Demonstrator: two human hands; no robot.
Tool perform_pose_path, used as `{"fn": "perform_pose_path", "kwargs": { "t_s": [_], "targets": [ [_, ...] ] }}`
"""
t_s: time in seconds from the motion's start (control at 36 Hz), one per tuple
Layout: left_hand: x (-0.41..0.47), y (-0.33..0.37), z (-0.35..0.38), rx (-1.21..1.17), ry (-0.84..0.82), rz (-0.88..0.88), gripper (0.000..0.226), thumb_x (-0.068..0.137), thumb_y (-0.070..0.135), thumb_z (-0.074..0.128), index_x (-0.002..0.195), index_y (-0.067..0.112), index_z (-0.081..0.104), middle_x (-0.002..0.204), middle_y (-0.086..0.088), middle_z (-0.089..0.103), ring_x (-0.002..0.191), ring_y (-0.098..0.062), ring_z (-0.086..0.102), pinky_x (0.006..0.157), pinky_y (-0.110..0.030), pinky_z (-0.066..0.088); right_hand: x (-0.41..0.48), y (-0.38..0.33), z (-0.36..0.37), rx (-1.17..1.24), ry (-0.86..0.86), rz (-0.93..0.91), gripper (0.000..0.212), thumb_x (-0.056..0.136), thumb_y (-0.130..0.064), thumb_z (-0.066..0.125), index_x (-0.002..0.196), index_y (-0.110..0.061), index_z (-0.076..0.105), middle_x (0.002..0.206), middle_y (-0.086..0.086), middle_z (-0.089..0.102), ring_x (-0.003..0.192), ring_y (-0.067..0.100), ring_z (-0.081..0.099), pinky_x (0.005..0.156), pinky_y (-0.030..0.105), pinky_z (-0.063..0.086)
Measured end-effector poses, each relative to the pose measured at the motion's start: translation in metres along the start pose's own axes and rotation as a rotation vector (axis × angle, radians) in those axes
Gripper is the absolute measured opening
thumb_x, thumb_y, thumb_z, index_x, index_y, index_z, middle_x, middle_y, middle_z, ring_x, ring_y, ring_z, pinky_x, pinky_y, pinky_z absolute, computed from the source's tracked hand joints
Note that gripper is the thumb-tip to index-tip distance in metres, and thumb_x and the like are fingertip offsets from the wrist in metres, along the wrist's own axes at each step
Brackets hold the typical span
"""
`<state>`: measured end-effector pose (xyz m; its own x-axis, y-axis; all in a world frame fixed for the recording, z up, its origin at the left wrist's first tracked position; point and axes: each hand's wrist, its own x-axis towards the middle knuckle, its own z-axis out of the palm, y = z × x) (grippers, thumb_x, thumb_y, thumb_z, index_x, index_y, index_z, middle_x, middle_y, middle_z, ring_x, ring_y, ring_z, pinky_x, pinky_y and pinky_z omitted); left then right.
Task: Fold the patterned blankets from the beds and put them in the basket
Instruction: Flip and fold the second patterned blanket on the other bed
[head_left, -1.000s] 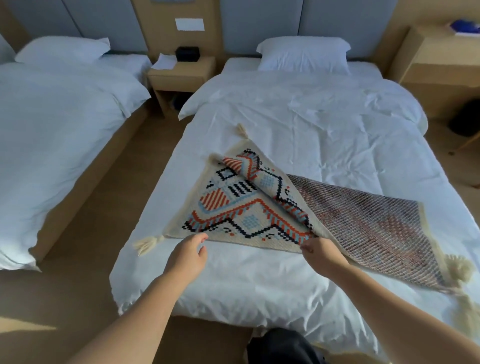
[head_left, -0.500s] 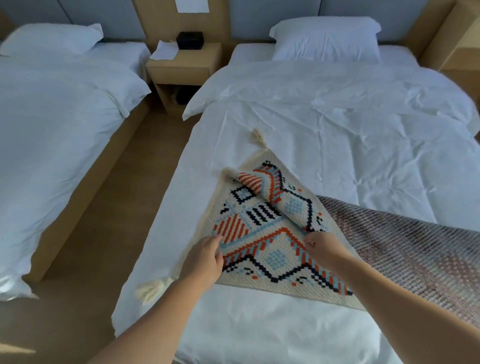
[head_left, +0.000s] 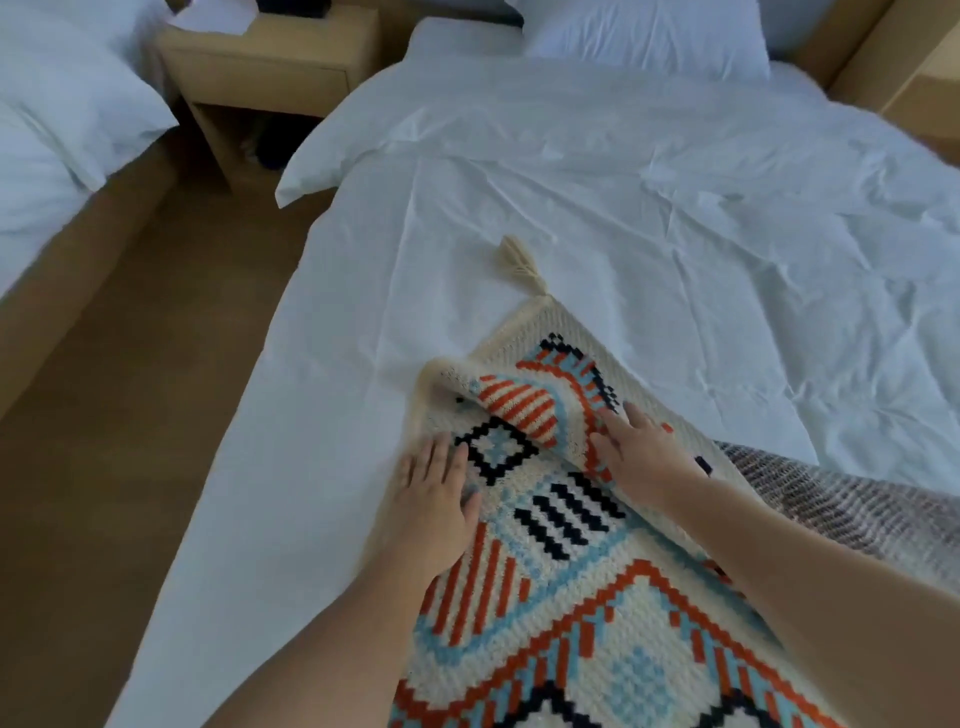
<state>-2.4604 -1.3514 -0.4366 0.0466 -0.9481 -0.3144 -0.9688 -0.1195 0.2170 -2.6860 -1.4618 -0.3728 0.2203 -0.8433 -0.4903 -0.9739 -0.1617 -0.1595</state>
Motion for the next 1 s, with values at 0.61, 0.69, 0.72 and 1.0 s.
{"fn": "perform_pose_path", "kwargs": {
  "t_s": [0.61, 0.69, 0.72, 1.0],
  "targets": [
    [0.025, -0.010, 0.043, -0.187, 0.083, 0.006, 0.064, 0.098, 0.050, 0.011, 0.150, 0.019, -0.009, 0.159, -0.003, -0.014, 0.145, -0.018, -0.017, 0.117, -0.036, -0.014, 0.128, -0.024, -0.017, 0.135, 0.439, -0.064, 0.024, 0.097, -0.017, 0.041, 0.095, -0.013, 0.065, 0.090, 0.007, 0.062, 0.084, 0.027, 0.057, 0.068, 0.033, 0.045],
    [0.031, -0.003, 0.006, -0.392, 0.280, -0.002, 0.055, 0.099, 0.028, 0.033, 0.150, 0.014, 0.016, 0.158, -0.004, 0.014, 0.145, -0.023, 0.016, 0.117, -0.032, 0.004, 0.096, -0.035, -0.022, 0.015, 0.395, -0.250, 0.025, 0.100, -0.021, 0.043, 0.108, -0.020, 0.066, 0.091, 0.000, 0.057, 0.079, 0.022, 0.055, 0.065, 0.029, 0.041],
    [0.037, -0.002, -0.007, -0.404, 0.361, 0.042, 0.055, 0.095, 0.020, 0.039, 0.148, 0.015, 0.022, 0.156, -0.007, 0.022, 0.141, -0.025, 0.025, 0.116, -0.035, 0.012, 0.086, -0.039, -0.022, 0.002, 0.381, -0.289, 0.026, 0.100, -0.023, 0.043, 0.113, -0.021, 0.065, 0.093, -0.001, 0.058, 0.078, 0.020, 0.055, 0.065, 0.030, 0.044],
    [0.071, 0.007, -0.081, -0.271, 0.189, 0.131, 0.021, 0.094, 0.014, 0.048, 0.110, 0.019, 0.060, 0.114, -0.008, 0.062, 0.096, -0.026, 0.060, 0.076, -0.031, 0.046, 0.010, -0.069, -0.010, 0.020, 0.460, -0.570, 0.016, 0.081, -0.006, 0.069, 0.095, -0.014, 0.070, 0.084, 0.001, 0.063, 0.061, 0.021, 0.061, 0.048, 0.034, 0.052]
  ]
}}
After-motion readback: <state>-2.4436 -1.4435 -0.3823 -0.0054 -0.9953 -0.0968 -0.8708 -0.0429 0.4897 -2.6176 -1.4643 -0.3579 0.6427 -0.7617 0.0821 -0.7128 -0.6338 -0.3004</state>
